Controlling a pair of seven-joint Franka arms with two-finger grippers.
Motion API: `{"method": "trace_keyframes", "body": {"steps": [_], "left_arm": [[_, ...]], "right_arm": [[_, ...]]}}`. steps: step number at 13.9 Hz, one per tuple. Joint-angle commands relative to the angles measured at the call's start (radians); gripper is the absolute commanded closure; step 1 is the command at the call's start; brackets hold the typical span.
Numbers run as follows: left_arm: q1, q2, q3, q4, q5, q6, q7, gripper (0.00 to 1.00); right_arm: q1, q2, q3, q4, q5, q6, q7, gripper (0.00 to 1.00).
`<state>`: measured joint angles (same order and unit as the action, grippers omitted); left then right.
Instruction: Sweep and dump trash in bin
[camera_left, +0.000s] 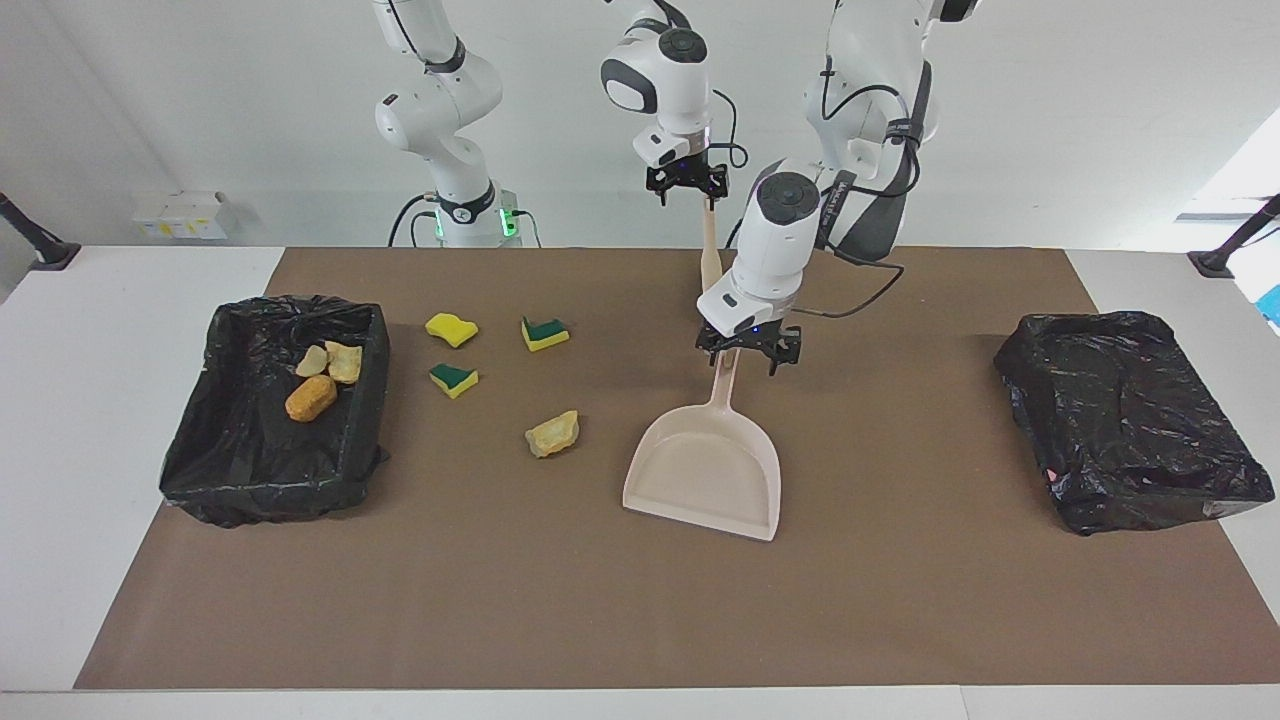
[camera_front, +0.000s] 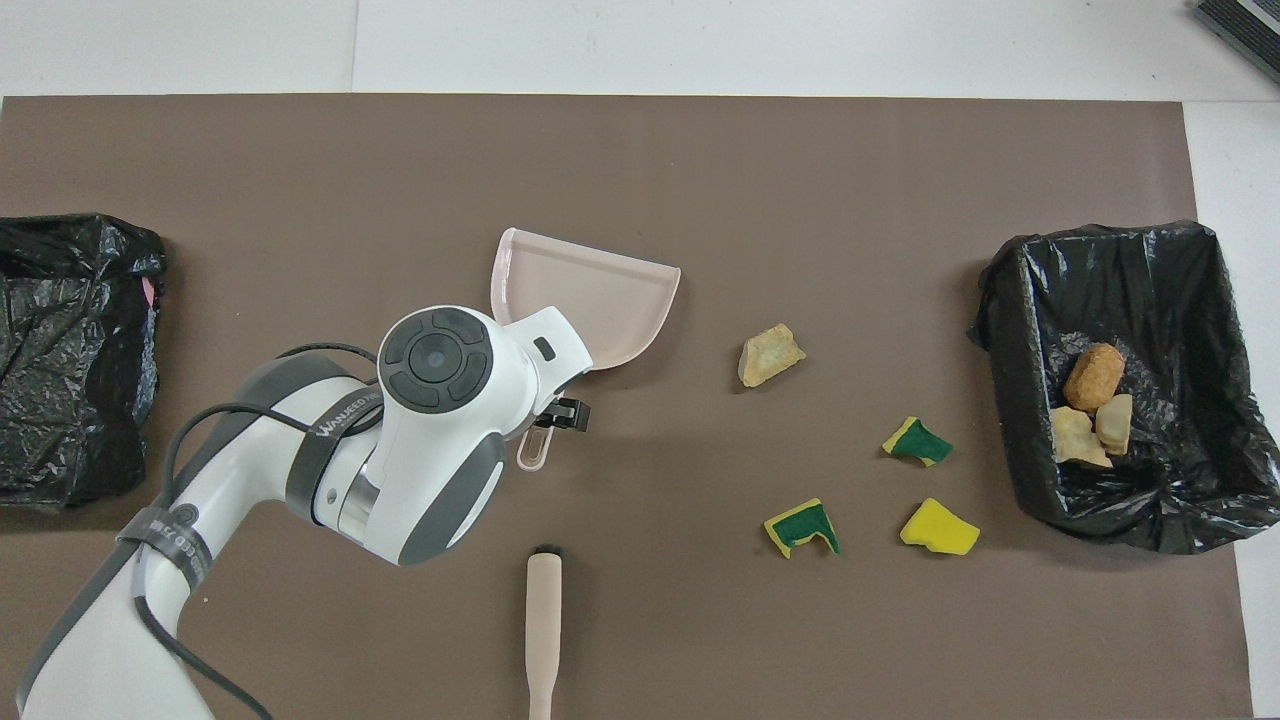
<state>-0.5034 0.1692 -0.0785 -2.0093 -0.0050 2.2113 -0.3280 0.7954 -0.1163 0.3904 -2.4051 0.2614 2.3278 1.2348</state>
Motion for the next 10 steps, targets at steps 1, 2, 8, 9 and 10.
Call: {"method": "trace_keyframes", "body": {"steps": [1,2,8,9,10], "left_arm": [[-0.007,-0.010,0.016,-0.026,0.014,0.056,-0.032,0.00],[-0.007,-0.010,0.016,-0.026,0.011,0.059,-0.034,0.00],[-0.012,0.027,0.016,-0.022,0.010,0.080,-0.031,0.08],[-0.011,0.029,0.016,-0.023,0.010,0.093,-0.029,0.13],[-0.012,0.029,0.016,-0.023,0.010,0.100,-0.031,0.19]], "right_arm": [[0.005,0.081,-0.004,0.050,-0.102,0.018,0.034,0.00],[0.005,0.096,-0.005,0.066,-0.106,0.019,0.047,0.00],[0.005,0.191,-0.005,0.144,-0.152,0.033,0.071,0.04],[0.007,0.208,-0.005,0.143,-0.154,0.035,0.069,0.05],[0.007,0.217,-0.004,0.144,-0.154,0.035,0.069,0.09]]}}
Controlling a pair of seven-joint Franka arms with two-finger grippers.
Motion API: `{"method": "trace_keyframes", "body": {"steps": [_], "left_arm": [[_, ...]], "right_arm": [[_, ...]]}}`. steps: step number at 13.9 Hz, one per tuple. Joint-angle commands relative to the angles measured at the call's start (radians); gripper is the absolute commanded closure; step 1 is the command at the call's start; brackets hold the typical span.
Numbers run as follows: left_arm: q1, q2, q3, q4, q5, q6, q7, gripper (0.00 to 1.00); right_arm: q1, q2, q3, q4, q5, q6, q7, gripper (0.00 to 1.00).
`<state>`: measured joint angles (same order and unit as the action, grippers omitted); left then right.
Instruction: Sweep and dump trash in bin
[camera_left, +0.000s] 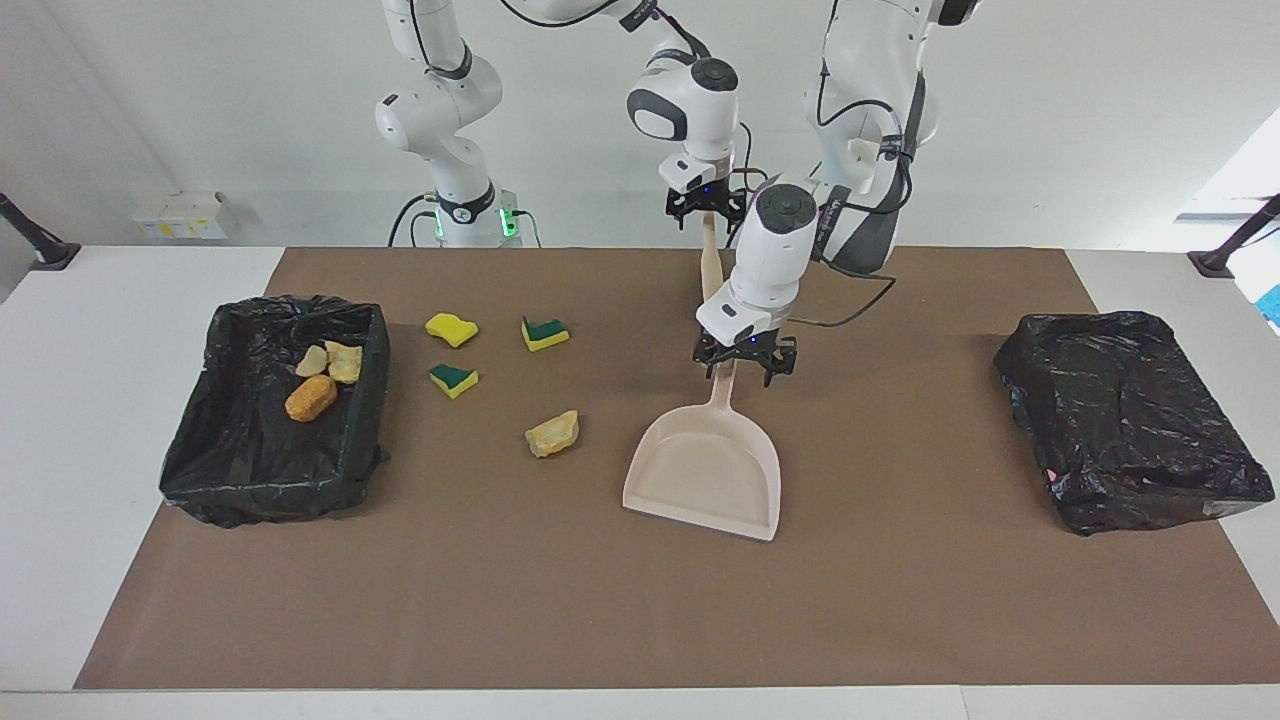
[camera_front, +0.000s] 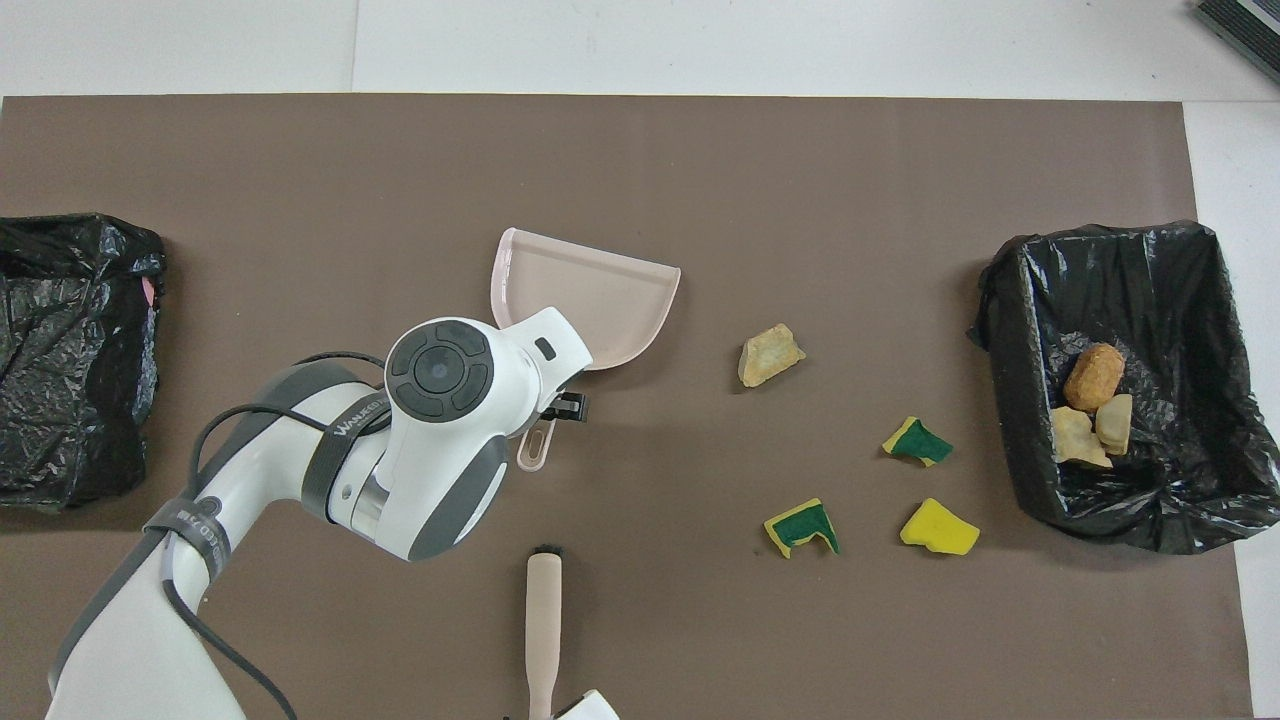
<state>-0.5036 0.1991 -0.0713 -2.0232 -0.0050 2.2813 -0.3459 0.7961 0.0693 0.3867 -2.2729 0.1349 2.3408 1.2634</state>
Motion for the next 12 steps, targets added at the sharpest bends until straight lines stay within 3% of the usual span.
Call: {"method": "trace_keyframes", "body": {"steps": [1,3,5,10,12], "left_arm": [[-0.012,-0.001,0.008,-0.009,0.010,0.029,-0.012,0.23],[-0.012,-0.003,0.008,-0.011,0.010,0.017,-0.010,0.31],[-0.013,-0.006,0.008,-0.017,0.010,0.006,-0.007,0.33],[-0.013,-0.006,0.011,-0.005,0.029,-0.040,0.019,0.70],[-0.012,-0.006,0.010,0.011,0.100,-0.074,0.059,0.85]], "right_arm": [[0.006,0.032,0.000,0.016,-0.028,0.020,0.041,0.17],[0.006,0.032,0.000,0.021,-0.028,0.005,0.036,0.49],[0.005,0.032,0.000,0.021,-0.026,-0.001,0.036,0.96],[-0.017,-0.026,-0.003,0.044,-0.012,-0.136,0.042,1.00],[-0.043,-0.072,-0.005,0.044,-0.009,-0.199,0.044,1.00]]}}
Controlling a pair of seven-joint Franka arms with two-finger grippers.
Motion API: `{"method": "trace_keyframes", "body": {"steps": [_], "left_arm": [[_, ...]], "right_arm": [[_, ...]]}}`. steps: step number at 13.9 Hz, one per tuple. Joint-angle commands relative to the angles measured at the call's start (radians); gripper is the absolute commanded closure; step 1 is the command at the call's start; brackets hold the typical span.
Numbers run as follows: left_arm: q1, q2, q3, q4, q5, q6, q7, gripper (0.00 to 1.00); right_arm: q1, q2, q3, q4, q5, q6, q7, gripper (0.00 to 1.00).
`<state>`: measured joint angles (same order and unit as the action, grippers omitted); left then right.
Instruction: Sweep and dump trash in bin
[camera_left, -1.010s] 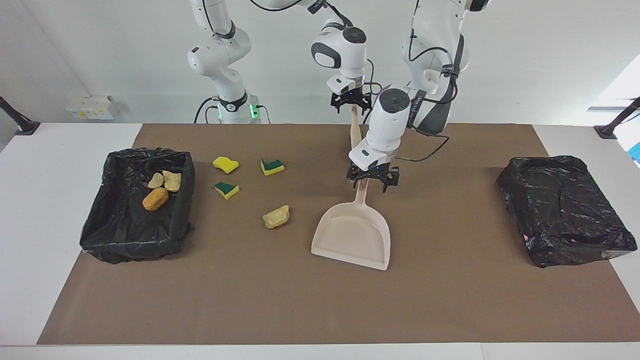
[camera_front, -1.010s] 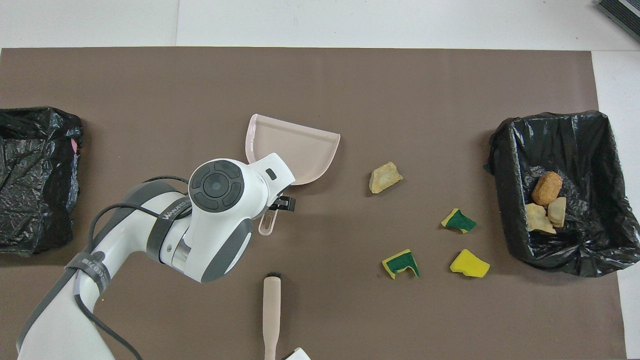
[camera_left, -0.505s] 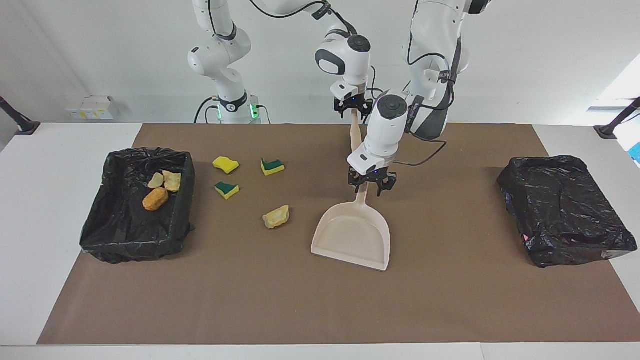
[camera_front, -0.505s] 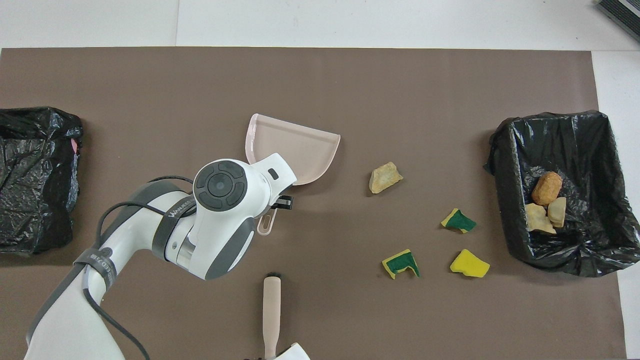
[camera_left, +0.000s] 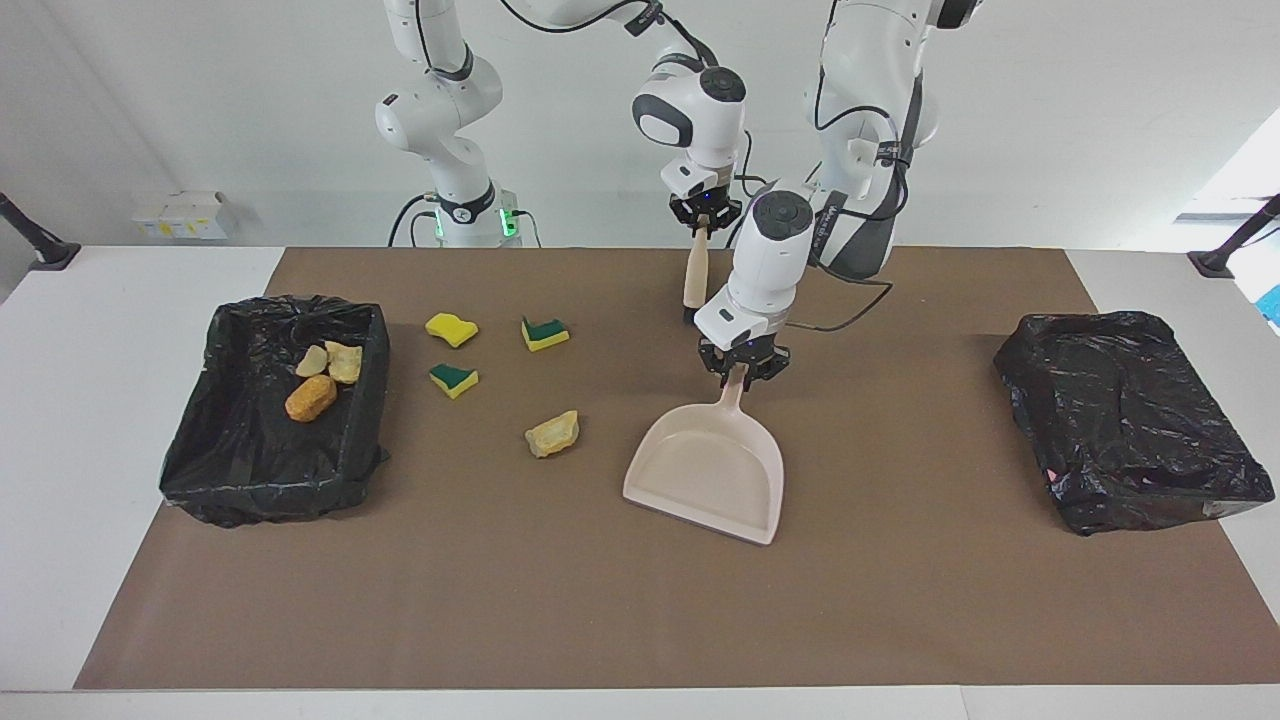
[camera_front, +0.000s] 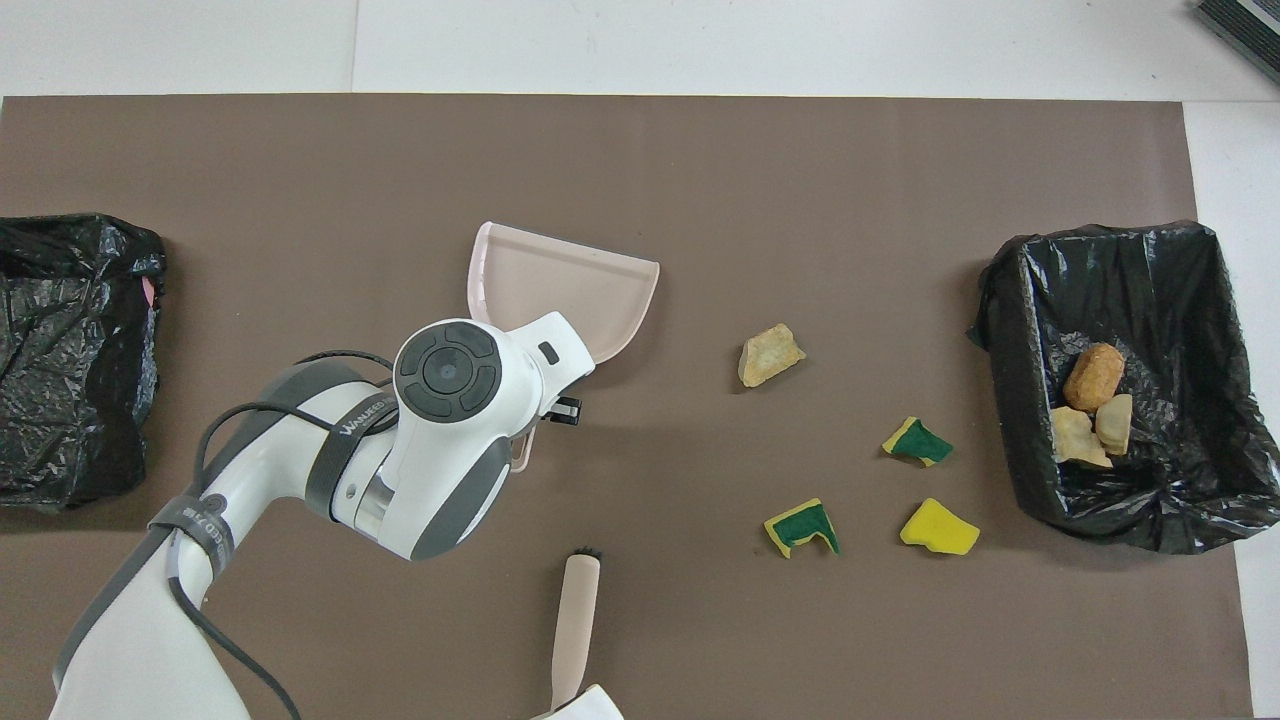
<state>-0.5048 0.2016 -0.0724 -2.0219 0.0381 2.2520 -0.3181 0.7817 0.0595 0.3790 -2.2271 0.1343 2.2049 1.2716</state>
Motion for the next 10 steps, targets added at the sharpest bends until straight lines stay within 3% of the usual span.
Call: {"method": "trace_keyframes", "body": {"steps": [1,6,10], "left_arm": [[-0.011,-0.010,0.011,0.012,0.078,-0.063,0.057,0.90],[0.047,-0.042,0.022,0.118,0.082,-0.284,0.434,0.95],[0.104,-0.140,0.022,0.118,0.083,-0.431,0.843,1.00]], "right_arm": [[-0.050,-0.085,0.003,-0.002,-0.008,-0.088,0.034,1.00],[-0.157,-0.153,0.001,-0.002,-0.007,-0.162,0.026,1.00],[-0.278,-0.175,-0.008,0.032,-0.013,-0.281,0.015,1.00]]}}
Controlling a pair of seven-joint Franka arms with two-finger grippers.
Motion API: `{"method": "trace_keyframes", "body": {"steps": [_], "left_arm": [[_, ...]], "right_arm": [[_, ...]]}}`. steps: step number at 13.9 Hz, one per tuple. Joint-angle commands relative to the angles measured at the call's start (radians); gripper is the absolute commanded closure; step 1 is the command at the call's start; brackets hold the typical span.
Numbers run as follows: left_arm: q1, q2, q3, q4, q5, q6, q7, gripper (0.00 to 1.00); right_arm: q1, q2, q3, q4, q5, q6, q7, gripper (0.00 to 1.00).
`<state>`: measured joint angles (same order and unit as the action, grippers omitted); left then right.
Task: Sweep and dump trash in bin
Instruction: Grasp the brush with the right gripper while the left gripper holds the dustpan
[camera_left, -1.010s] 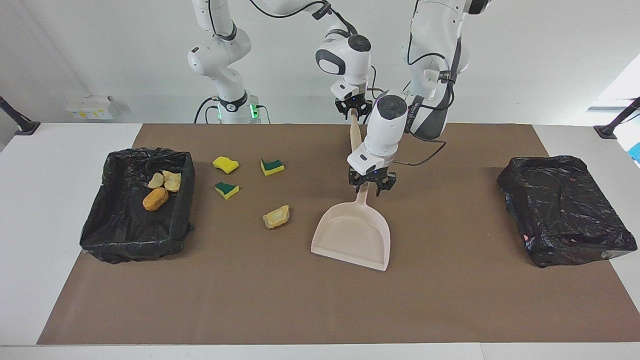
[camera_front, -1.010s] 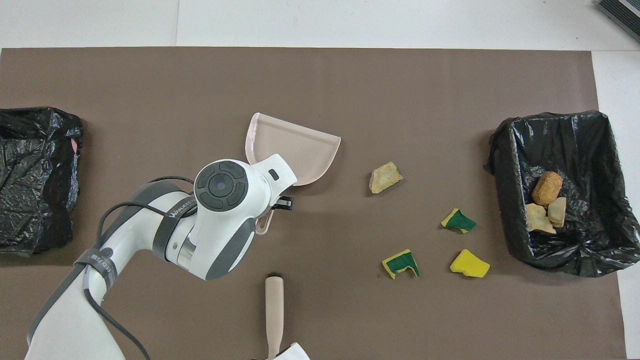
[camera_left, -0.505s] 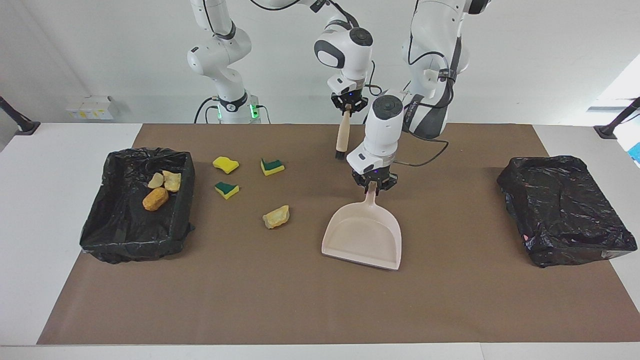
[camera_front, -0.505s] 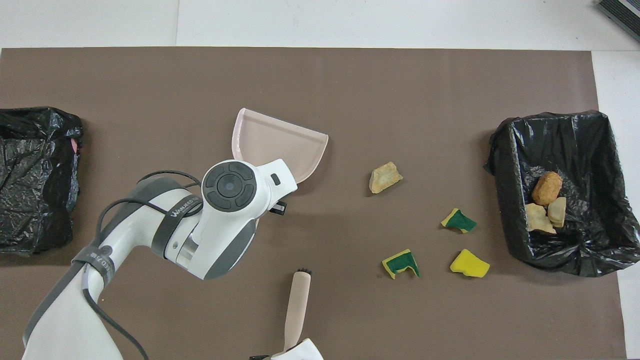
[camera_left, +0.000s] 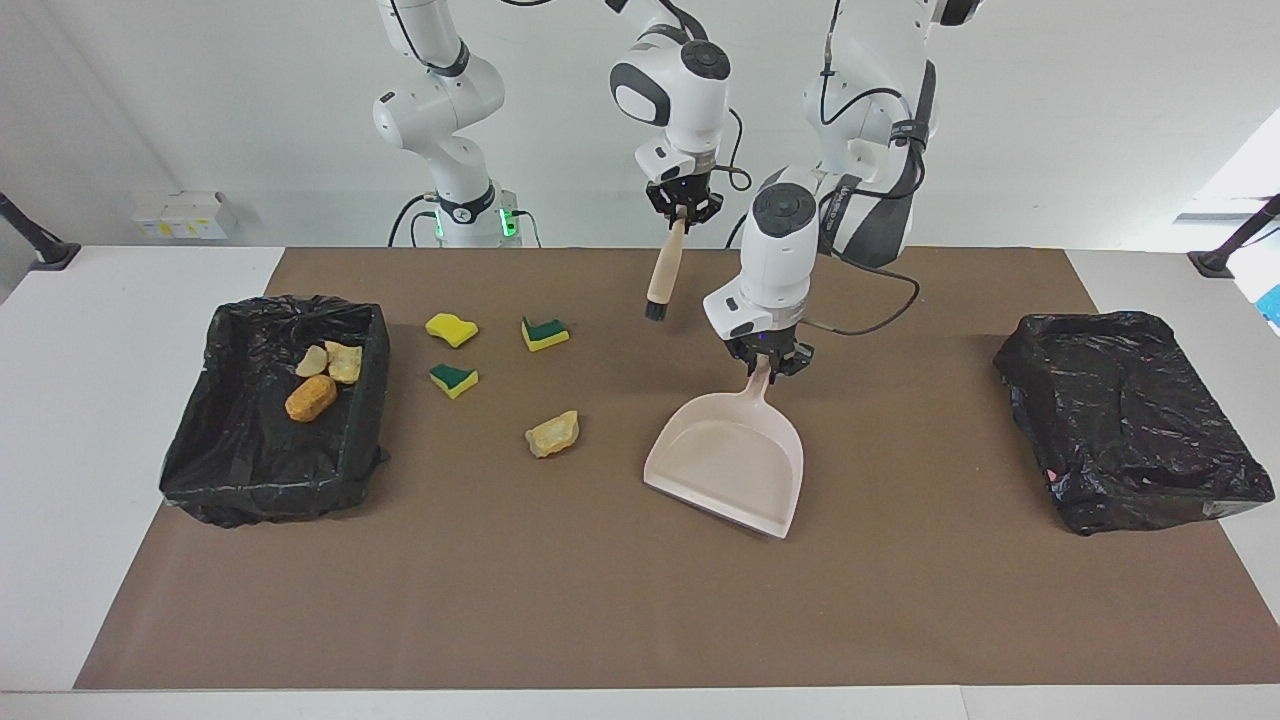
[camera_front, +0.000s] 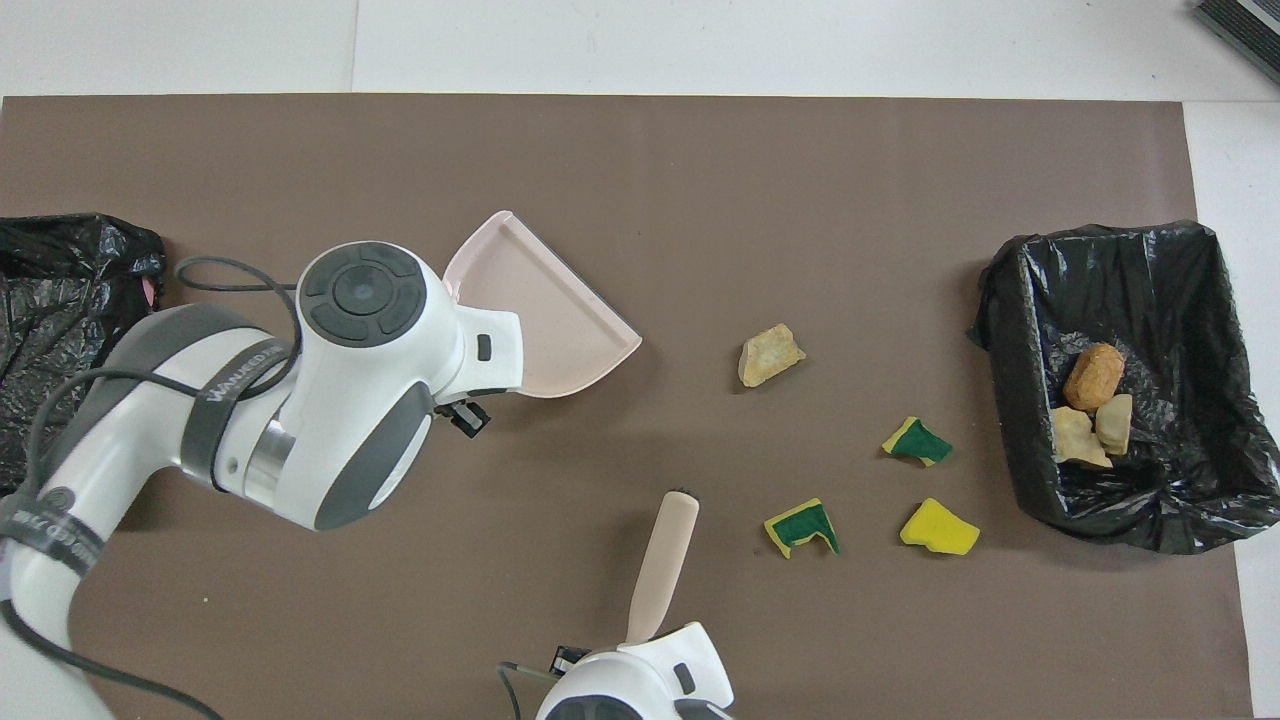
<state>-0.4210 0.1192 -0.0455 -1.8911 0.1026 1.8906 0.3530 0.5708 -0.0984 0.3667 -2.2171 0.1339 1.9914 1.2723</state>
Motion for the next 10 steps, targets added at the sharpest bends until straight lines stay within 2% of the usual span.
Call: {"method": "trace_keyframes", "body": {"steps": [1,4,6,8,10], "left_arm": [[0.021,-0.064,-0.005,-0.020,0.031,-0.102,0.276,1.00],[0.019,-0.075,-0.005,-0.045,0.062,-0.099,0.424,1.00],[0.008,-0.056,-0.007,-0.077,0.104,-0.033,0.487,1.00],[0.005,-0.032,-0.008,-0.077,0.109,-0.007,0.489,1.00],[-0.004,-0.044,-0.010,-0.100,0.109,-0.018,0.489,1.00]], "right_arm": [[-0.106,-0.014,0.004,0.033,-0.020,-0.095,0.015,1.00],[-0.248,0.017,0.004,0.040,-0.027,-0.189,0.015,1.00],[-0.328,0.019,0.004,0.034,-0.033,-0.265,0.016,1.00],[-0.411,0.005,0.006,0.011,-0.033,-0.319,0.012,1.00],[-0.471,-0.035,0.004,-0.041,-0.037,-0.348,-0.004,1.00]]}}
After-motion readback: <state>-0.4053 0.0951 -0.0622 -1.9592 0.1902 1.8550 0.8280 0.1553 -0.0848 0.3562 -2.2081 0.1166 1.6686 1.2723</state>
